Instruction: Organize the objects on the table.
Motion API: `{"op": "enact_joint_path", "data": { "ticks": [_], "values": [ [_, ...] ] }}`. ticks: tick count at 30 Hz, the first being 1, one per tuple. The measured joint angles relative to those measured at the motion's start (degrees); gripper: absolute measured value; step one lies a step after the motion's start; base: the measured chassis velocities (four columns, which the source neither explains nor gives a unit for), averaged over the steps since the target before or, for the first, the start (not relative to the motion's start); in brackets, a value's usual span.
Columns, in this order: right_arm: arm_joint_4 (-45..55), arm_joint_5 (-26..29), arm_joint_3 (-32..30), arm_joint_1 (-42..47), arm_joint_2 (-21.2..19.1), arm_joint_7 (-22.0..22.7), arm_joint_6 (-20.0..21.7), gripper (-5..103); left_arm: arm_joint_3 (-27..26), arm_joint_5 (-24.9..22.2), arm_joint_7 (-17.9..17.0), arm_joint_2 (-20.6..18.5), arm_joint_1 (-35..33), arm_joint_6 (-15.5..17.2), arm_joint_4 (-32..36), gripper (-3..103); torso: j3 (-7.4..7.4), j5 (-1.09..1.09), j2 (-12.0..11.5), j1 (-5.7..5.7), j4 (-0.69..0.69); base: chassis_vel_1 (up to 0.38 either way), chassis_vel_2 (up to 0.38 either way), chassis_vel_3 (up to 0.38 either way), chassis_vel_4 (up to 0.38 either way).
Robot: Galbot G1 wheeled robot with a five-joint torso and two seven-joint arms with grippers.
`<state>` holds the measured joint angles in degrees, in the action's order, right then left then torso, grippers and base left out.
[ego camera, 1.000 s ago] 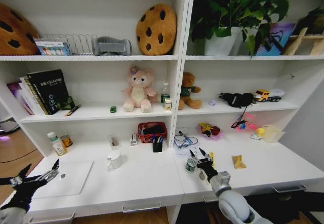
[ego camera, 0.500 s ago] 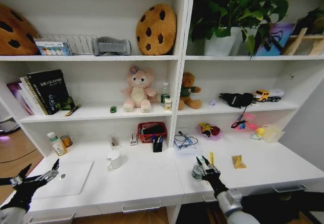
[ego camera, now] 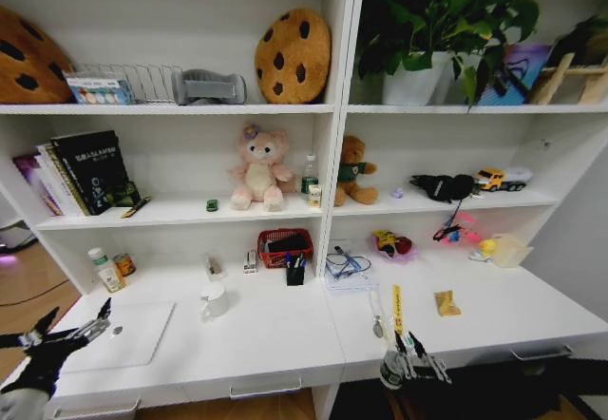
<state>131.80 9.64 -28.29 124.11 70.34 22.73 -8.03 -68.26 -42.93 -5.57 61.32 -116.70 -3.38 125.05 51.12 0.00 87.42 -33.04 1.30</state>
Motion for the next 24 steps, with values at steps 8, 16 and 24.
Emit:
{"op": "enact_joint_path", "data": {
  "ticks": [8,16,24],
  "values": [
    [-11.38,-0.94,2.13,-3.21,1.53,-1.63,-2.13,28,0.00,0.00,0.00,0.00,0.00,0.00,0.00,100,0.00,0.00,0.00,0.00,0.00,0.000,0.000,0.000,0.000],
    [-32.38,-0.80,4.37,-12.81,1.73,-5.26,-6.49,28,0.00,0.00,0.00,0.00,0.00,0.00,0.00,100,0.01,0.00,0.00,-0.01,-0.01,0.000,0.000,0.000,0.000],
    [-51.29,-0.53,8.40,-24.80,0.86,-7.36,-11.42,28,0.00,0.00,0.01,0.00,0.00,0.00,0.00,100,0.01,-0.01,-0.01,-0.01,0.00,0.000,0.000,0.000,0.000]
  ]
}}
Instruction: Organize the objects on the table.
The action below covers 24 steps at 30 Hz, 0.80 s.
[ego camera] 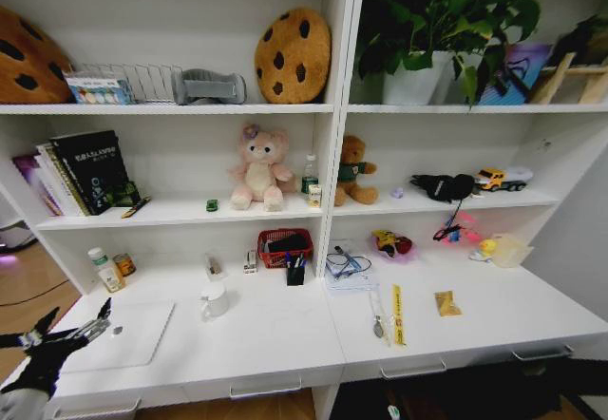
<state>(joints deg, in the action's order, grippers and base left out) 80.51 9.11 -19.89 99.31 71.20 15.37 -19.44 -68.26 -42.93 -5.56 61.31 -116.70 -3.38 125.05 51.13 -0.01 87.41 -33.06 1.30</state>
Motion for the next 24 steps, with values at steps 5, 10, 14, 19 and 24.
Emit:
{"op": "enact_joint_path", "data": {
  "ticks": [5,10,14,19,24],
  "values": [
    [-11.98,0.46,2.86,-9.65,-0.69,-0.85,-2.85,28,0.00,0.00,-0.01,0.00,0.00,0.00,0.00,100,0.00,0.00,0.00,-0.01,-0.02,0.000,0.000,0.000,0.000],
    [-20.37,-0.25,5.15,-16.70,-0.67,-1.85,-4.72,28,0.00,0.00,-0.01,0.00,0.00,0.00,0.00,100,0.01,0.01,0.00,-0.01,-0.01,0.000,0.000,0.000,0.000],
    [-21.22,0.41,6.06,-19.31,-0.54,-2.56,-4.49,30,0.00,0.00,-0.01,0.00,0.00,0.00,0.00,100,0.00,0.01,-0.01,-0.01,-0.02,0.000,0.000,0.000,0.000],
    [-21.81,0.07,6.52,-19.81,-0.82,-2.59,-4.44,47,0.00,0.00,-0.01,0.00,0.00,0.00,0.00,100,0.00,0.01,0.00,-0.01,-0.01,0.000,0.000,0.000,0.000],
    [-19.73,0.22,6.23,-17.35,-2.19,-2.35,-4.73,68,0.00,0.00,0.00,0.00,0.00,0.00,0.00,100,0.00,0.01,0.00,0.00,-0.01,0.000,0.000,0.000,0.000]
  ]
}}
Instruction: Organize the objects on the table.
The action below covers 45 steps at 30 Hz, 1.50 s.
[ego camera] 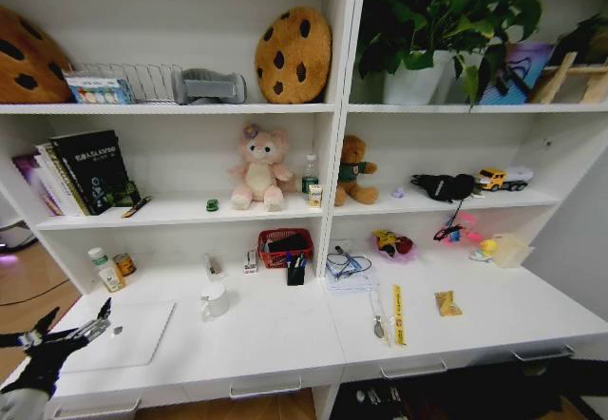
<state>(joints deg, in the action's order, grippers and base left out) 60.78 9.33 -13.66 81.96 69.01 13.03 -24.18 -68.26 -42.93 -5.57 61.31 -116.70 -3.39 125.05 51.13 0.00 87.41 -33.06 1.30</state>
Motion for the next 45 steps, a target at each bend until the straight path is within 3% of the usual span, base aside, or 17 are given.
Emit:
{"op": "enact_joint_path", "data": {
  "ticks": [4,5,8,15,21,23,26,29,35,37,39,40,42,45],
  "values": [
    [3.01,-0.29,-1.00,3.17,-0.90,0.22,-0.72,84,0.00,0.00,0.00,0.00,0.00,0.00,0.00,100,0.00,0.00,0.00,0.00,-0.01,0.000,0.000,0.000,0.000],
    [3.01,-0.29,-1.00,3.17,-0.90,0.22,-0.72,84,0.00,0.00,0.00,0.00,0.00,0.00,0.00,100,0.00,0.00,0.00,0.00,-0.01,0.000,0.000,0.000,0.000],
    [6.17,-1.71,-2.66,9.35,-1.84,1.11,-3.42,98,0.00,0.00,0.00,0.00,0.00,0.00,0.00,100,0.00,-0.01,0.00,0.00,0.00,0.000,0.000,0.000,0.000],
    [13.48,-2.25,-4.87,20.47,-2.55,2.23,-6.04,100,0.00,0.00,0.00,0.00,0.00,0.00,0.00,100,0.00,0.00,0.01,0.01,0.01,0.000,0.000,0.000,0.000],
    [25.60,-5.38,-8.08,31.66,-1.18,3.70,-10.16,100,0.00,0.00,0.00,0.00,0.00,0.00,0.00,100,-0.01,0.00,0.01,0.01,0.01,0.000,0.000,0.000,0.000],
    [27.79,-5.85,-8.52,32.98,-1.01,3.94,-10.39,100,0.00,0.00,0.00,0.00,0.00,0.00,0.00,100,-0.01,0.00,0.01,0.00,0.01,0.000,0.000,0.000,0.000],
    [40.04,-6.65,-11.24,38.22,-0.87,4.24,-10.48,100,0.00,0.00,0.00,0.00,0.00,0.00,0.00,100,-0.01,0.01,0.01,0.01,0.01,0.000,0.000,0.000,0.000],
    [43.46,-6.61,-12.30,39.23,-1.06,4.24,-10.10,100,0.00,0.00,0.00,0.00,0.00,0.00,0.00,100,-0.01,0.01,0.01,0.01,0.00,0.000,0.000,0.000,0.000],
    [56.88,-3.73,-19.06,37.19,-4.42,3.36,-2.54,100,0.00,0.00,0.00,0.00,0.00,0.00,0.00,100,0.00,0.01,0.01,0.01,-0.01,0.000,0.000,0.000,0.000],
    [57.93,-3.34,-20.20,35.55,-4.87,3.60,-0.31,100,0.00,0.00,-0.01,0.00,0.00,0.00,0.00,100,0.00,-0.02,0.00,0.01,0.00,0.000,0.000,0.000,0.000],
    [60.33,-0.27,-21.82,32.39,-6.51,3.98,4.71,100,0.00,0.00,-0.01,0.00,0.00,0.00,0.00,100,0.01,0.00,0.00,0.01,0.00,0.000,0.000,0.000,0.000],
    [60.33,-0.27,-21.82,32.39,-6.51,3.98,4.71,100,0.00,0.00,-0.01,0.00,0.00,0.00,0.00,100,0.01,0.00,0.00,0.01,0.00,0.000,0.000,0.000,0.000],
    [62.13,4.55,-22.57,28.19,-8.40,4.11,11.04,100,0.00,0.00,0.00,0.00,0.00,0.01,0.00,100,0.01,0.00,0.00,0.00,-0.01,0.000,0.000,0.000,0.000],
    [61.91,5.66,-22.26,25.43,-9.07,4.22,13.81,100,0.00,0.00,0.00,0.00,0.00,0.01,0.00,100,0.00,0.00,0.00,0.00,0.00,0.000,0.000,0.000,0.000]
  ]
}}
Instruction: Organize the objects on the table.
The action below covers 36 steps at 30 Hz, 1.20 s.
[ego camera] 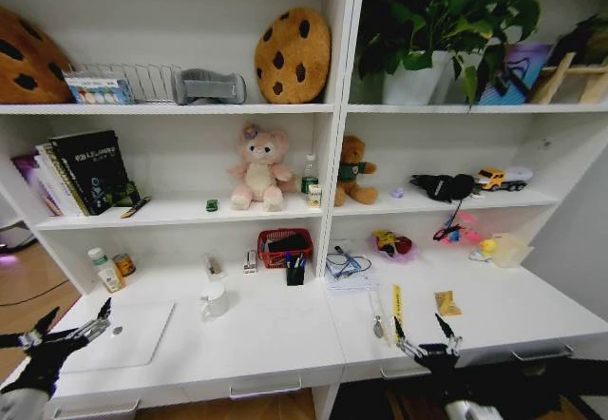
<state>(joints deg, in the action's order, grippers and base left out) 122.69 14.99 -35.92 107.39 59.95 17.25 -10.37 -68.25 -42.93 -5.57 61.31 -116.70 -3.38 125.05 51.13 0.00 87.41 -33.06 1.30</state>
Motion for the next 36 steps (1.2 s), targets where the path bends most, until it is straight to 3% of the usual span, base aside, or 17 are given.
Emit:
{"op": "enact_joint_path", "data": {
  "ticks": [8,29,36],
  "values": [
    [-2.35,2.48,1.81,-4.64,-0.36,0.36,2.93,100,0.00,0.00,0.00,0.00,0.00,0.00,0.00,100,0.00,0.00,0.00,0.00,0.00,0.000,0.000,0.000,0.000],
    [-6.93,4.74,-0.23,-7.16,-1.35,0.40,2.63,100,0.00,0.00,0.00,0.00,0.00,0.00,0.00,100,-0.01,-0.01,0.00,0.00,0.00,-0.086,-0.073,0.077,0.079],
    [-8.40,5.80,-0.27,-9.58,-1.39,2.60,3.80,100,0.00,0.00,0.01,0.00,0.00,0.00,0.00,100,0.00,-0.01,0.00,0.00,0.01,-0.115,-0.096,0.099,0.109]
  ]
}}
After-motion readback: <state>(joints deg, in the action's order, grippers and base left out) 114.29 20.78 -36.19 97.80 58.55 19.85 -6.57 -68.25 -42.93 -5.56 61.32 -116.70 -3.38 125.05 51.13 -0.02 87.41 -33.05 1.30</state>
